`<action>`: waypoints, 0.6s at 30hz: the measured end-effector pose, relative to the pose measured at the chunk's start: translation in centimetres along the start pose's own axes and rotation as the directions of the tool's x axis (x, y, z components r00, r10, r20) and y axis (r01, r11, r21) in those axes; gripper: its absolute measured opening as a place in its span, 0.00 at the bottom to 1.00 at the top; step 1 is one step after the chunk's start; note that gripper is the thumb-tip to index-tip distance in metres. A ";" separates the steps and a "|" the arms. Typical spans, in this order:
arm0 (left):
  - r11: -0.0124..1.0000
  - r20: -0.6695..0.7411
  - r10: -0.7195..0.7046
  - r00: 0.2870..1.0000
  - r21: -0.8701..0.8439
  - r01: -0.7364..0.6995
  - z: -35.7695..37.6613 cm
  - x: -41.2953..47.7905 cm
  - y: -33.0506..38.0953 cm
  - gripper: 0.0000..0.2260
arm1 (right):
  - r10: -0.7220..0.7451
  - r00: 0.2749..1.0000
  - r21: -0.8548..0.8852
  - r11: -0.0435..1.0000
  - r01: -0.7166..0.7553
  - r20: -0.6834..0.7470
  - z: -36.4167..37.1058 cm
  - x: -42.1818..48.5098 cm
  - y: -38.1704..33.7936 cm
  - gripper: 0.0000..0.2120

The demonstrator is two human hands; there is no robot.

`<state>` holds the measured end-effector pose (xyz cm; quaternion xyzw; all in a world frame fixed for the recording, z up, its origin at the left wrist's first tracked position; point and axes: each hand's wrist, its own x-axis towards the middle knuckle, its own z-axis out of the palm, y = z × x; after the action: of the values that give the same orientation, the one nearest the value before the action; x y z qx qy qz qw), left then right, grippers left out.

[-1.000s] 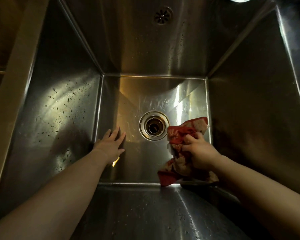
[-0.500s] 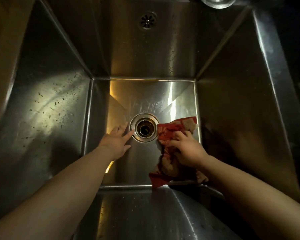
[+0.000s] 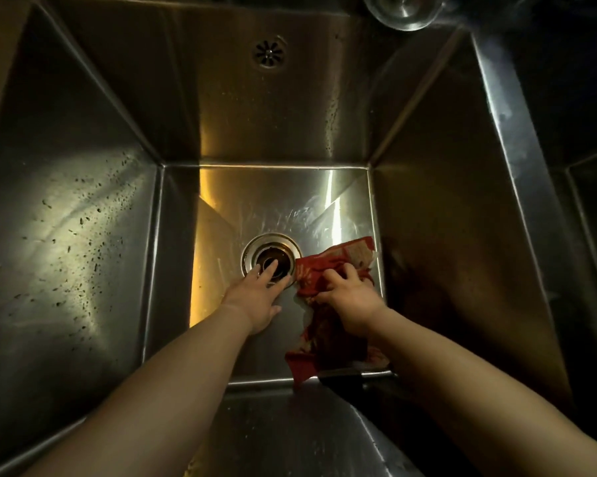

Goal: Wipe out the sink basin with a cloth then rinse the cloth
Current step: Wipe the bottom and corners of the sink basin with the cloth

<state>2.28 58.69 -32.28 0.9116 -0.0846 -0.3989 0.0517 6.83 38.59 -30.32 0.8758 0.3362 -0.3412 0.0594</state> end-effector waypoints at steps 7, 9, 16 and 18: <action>0.998 0.014 -0.061 0.998 0.025 0.061 0.4 -0.7 -1.0 0.28 | 0.125 0.990 -0.230 0.963 -0.138 -0.070 -1.2 1.8 1.9 0.22; 0.997 0.015 -0.075 0.997 0.035 0.075 0.4 -0.7 -1.2 0.28 | 0.173 0.984 -0.219 0.959 -0.179 -0.043 -1.0 1.8 2.0 0.24; 0.993 0.017 -0.116 0.993 0.016 0.116 1.5 -0.9 -1.6 0.30 | 0.174 0.978 -0.057 0.984 -0.168 0.114 -2.1 1.2 2.4 0.33; 0.986 -0.004 -0.166 0.986 -0.030 0.166 2.1 -1.3 -2.1 0.30 | 0.169 0.971 0.052 0.982 -0.180 0.167 -1.9 0.8 2.7 0.36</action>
<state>0.11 60.91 -33.11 0.9160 -0.0021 -0.3999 0.0321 10.06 37.58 -29.78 0.8729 0.2403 -0.4156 0.0867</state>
